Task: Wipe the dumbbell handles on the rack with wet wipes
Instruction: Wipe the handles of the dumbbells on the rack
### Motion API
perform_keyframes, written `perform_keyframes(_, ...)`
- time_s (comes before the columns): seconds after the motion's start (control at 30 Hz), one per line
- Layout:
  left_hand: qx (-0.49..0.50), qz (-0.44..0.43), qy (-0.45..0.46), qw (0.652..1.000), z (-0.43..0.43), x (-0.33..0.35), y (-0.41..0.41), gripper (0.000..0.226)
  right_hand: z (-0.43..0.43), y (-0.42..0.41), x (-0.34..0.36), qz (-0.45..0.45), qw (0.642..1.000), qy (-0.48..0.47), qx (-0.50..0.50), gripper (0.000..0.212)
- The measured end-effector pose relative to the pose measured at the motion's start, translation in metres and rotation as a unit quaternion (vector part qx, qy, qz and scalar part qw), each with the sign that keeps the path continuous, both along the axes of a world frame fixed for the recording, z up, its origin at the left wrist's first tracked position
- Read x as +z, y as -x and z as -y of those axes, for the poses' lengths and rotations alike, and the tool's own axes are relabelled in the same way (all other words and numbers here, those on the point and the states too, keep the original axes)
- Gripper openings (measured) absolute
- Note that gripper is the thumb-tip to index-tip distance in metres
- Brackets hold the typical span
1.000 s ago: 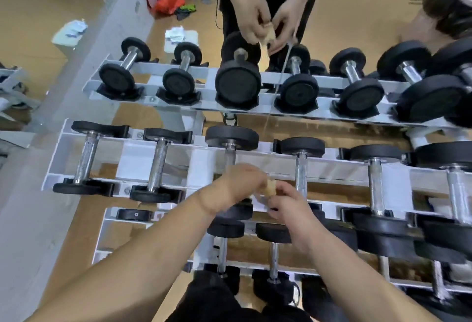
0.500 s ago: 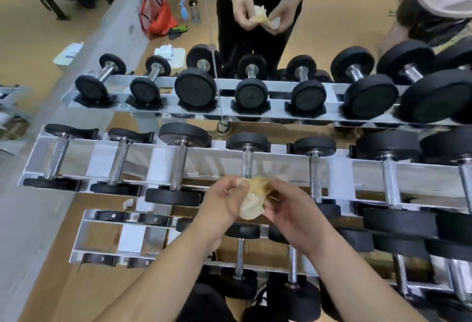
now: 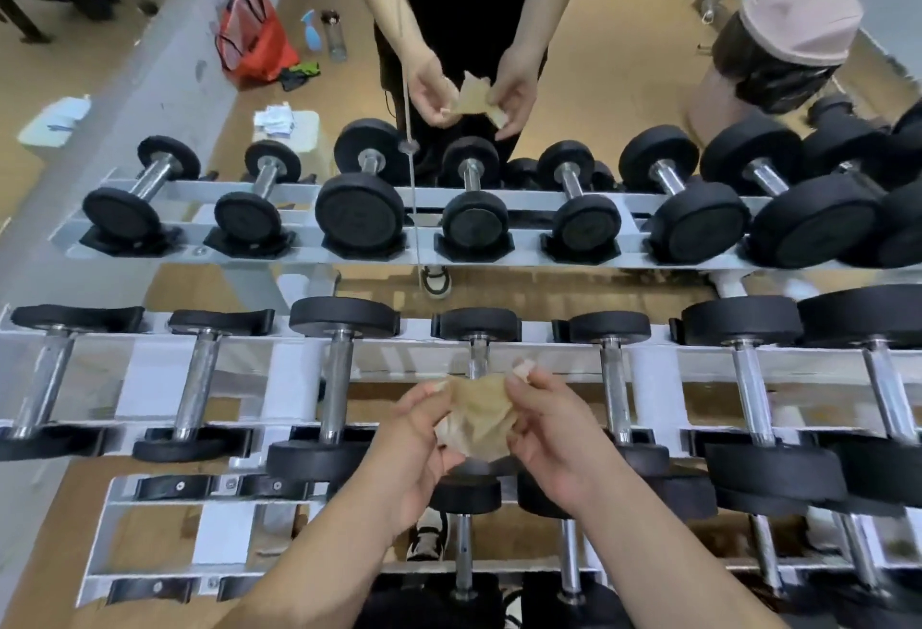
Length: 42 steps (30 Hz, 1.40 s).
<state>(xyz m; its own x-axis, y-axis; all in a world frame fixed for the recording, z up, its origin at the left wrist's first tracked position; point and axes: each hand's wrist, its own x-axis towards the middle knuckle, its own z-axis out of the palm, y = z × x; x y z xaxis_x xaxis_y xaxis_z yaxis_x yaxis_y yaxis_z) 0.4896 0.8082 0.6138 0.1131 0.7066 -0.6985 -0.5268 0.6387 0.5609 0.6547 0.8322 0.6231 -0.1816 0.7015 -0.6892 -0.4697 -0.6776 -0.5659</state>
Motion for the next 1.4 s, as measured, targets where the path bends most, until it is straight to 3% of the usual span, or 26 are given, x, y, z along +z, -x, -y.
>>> perform_keyframes(0.07, -0.051, 0.085, 0.016, 0.995, -0.007, -0.004, 0.009, 0.054, -0.005, 0.009, -0.001, 0.036, 0.999, -0.011, 0.01, 0.016)
perform_keyframes(0.17, -0.14, 0.164, -0.011, 0.976, -0.011, -0.012, 0.014, 0.048, -0.013, 0.016, -0.008, 0.08, 0.996, -0.016, 0.024, 0.028)
perform_keyframes(0.3, -0.197, 0.115, 0.003, 0.974, -0.023, -0.019, 0.013, 0.059, -0.018, 0.017, -0.016, 0.121, 0.992, 0.004, 0.021, 0.035)
perform_keyframes(0.4, -0.241, 0.006, -0.002, 0.971, -0.03, -0.03, 0.006, 0.049, -0.022, 0.015, -0.021, 0.143, 0.99, 0.01, 0.017, 0.038)
perform_keyframes(0.57, -0.139, -0.007, 0.043, 0.989, -0.039, -0.048, 0.012, 0.038, -0.038, 0.013, -0.033, 0.207, 0.978, 0.02, 0.025, 0.035)
perform_keyframes(0.67, -0.082, -0.091, 0.062, 0.991, -0.045, -0.05, 0.027, 0.034, -0.048, 0.007, -0.04, 0.248, 0.967, 0.009, 0.051, 0.034)
perform_keyframes(0.8, -0.086, -0.311, 0.027, 0.946, -0.054, -0.043, 0.026, 0.02, -0.054, 0.005, -0.047, 0.318, 0.928, -0.02, 0.192, 0.038)
perform_keyframes(0.9, -0.145, -0.392, -0.024, 0.908, -0.063, -0.06, 0.006, 0.026, -0.049, 0.01, -0.061, 0.319, 0.908, -0.028, 0.271, 0.049)
perform_keyframes(0.97, -0.196, -0.393, -0.028, 0.898, -0.064, -0.065, -0.012, 0.032, -0.04, 0.01, -0.075, 0.34, 0.893, -0.046, 0.293, 0.067)
perform_keyframes(1.1, -0.154, -0.282, 0.074, 0.944, -0.06, -0.082, -0.03, 0.02, -0.029, 0.008, -0.087, 0.361, 0.859, -0.075, 0.357, 0.088)
perform_keyframes(1.27, -0.196, -0.296, 0.092, 0.93, -0.071, -0.074, -0.034, 0.027, -0.03, -0.002, -0.098, 0.334, 0.877, -0.055, 0.342, 0.087)
perform_keyframes(1.4, -0.147, -0.334, 0.115, 0.924, -0.106, -0.072, -0.034, 0.018, -0.032, -0.003, -0.095, 0.333, 0.874, -0.054, 0.349, 0.089)
